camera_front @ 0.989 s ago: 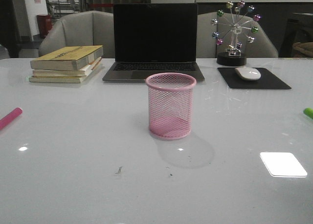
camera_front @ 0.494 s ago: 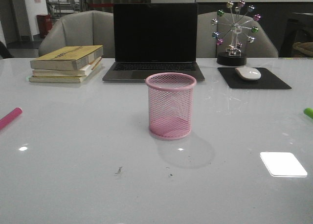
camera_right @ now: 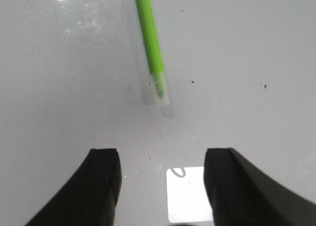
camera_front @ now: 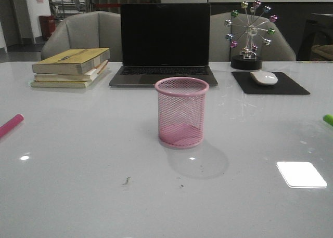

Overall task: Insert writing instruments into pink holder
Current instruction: 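Lower the right gripper over the green marker and close on it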

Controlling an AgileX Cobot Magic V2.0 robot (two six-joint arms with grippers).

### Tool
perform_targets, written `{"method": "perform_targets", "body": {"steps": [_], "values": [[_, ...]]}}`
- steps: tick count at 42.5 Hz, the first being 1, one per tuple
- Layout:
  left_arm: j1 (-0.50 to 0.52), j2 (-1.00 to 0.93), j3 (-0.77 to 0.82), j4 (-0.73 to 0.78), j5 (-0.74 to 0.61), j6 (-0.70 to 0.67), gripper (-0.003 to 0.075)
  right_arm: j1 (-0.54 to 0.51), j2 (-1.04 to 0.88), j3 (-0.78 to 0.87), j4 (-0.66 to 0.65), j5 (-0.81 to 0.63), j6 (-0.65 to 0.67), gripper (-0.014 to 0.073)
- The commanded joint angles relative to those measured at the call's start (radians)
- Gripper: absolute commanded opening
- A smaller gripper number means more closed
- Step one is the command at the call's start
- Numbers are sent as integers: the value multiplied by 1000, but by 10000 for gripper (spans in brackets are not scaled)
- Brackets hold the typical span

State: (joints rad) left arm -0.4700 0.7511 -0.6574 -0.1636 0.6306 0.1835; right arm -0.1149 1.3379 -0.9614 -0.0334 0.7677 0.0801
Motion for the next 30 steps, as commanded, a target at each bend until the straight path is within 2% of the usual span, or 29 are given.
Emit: {"method": "perform_targets", "body": {"steps": [1, 16, 30], "values": [[-11, 1, -27, -15, -75, -1, 560, -7, 94, -108, -7, -49, -1, 489], [-11, 1, -27, -15, -77, -1, 560, -4, 424, -361, 19, -10, -93, 489], [-11, 1, -27, -15, -77, -1, 560, -4, 612, -516, 42, 18, -141, 489]]}}
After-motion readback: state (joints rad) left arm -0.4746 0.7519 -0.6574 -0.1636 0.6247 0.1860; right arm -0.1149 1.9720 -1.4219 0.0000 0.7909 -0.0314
